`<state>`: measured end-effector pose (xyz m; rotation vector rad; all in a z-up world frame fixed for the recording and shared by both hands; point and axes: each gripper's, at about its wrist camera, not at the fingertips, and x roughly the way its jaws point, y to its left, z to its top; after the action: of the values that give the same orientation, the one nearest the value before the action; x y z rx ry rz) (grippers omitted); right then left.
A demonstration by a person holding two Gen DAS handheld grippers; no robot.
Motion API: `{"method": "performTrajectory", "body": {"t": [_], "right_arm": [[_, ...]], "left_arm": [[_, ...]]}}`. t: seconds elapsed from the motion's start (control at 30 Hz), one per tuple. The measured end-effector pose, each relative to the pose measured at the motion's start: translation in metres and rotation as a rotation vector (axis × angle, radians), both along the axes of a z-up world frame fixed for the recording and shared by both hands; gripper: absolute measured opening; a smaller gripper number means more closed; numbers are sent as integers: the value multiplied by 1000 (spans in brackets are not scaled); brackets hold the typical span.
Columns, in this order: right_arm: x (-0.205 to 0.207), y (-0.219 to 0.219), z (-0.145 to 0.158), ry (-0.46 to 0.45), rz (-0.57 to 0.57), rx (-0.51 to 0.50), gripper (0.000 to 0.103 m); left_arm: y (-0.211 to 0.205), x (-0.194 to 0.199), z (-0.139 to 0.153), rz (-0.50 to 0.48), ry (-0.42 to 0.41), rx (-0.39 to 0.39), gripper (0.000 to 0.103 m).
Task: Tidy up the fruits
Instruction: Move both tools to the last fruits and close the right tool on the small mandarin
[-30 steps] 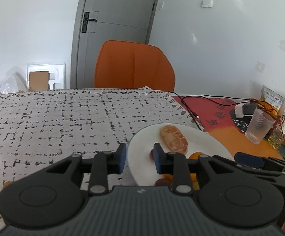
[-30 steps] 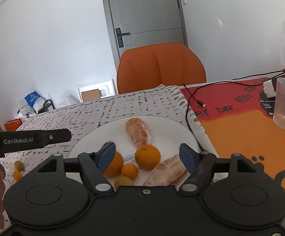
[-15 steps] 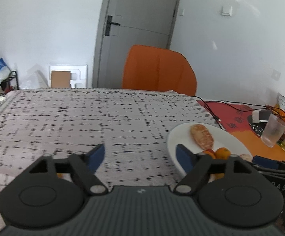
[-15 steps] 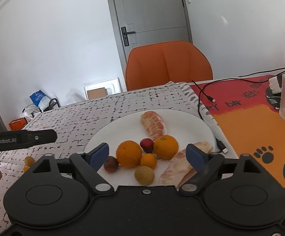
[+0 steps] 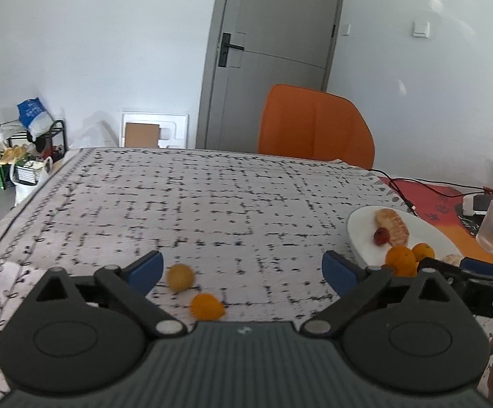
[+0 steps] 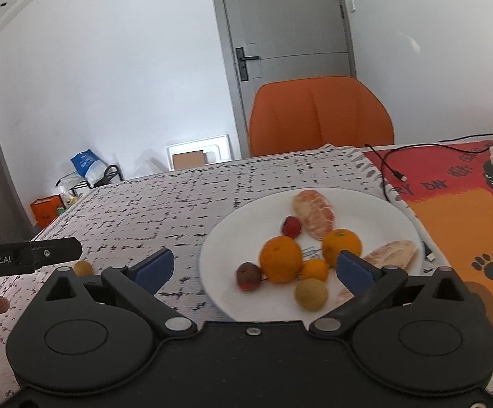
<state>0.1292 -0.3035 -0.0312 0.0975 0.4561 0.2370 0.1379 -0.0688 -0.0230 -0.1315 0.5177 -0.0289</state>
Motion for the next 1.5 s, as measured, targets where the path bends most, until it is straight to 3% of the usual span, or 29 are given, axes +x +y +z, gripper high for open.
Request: {"method": "performTrajectory", "body": {"t": [0.73, 1.27, 1.37, 1.5], "right_arm": [[-17, 64, -3, 22, 138, -31, 103], [-11, 119, -9, 57, 270, -55, 103], [-8, 128, -10, 58, 283, -65, 99], [0, 137, -13, 79, 296, -66, 85]], "left_arm": [[69, -47, -4, 151, -12, -9, 103], [100, -53, -13, 160, 2, -35, 103], [102, -51, -15, 170, 20, -27, 103], [109, -47, -19, 177, 41, -40, 103]]}}
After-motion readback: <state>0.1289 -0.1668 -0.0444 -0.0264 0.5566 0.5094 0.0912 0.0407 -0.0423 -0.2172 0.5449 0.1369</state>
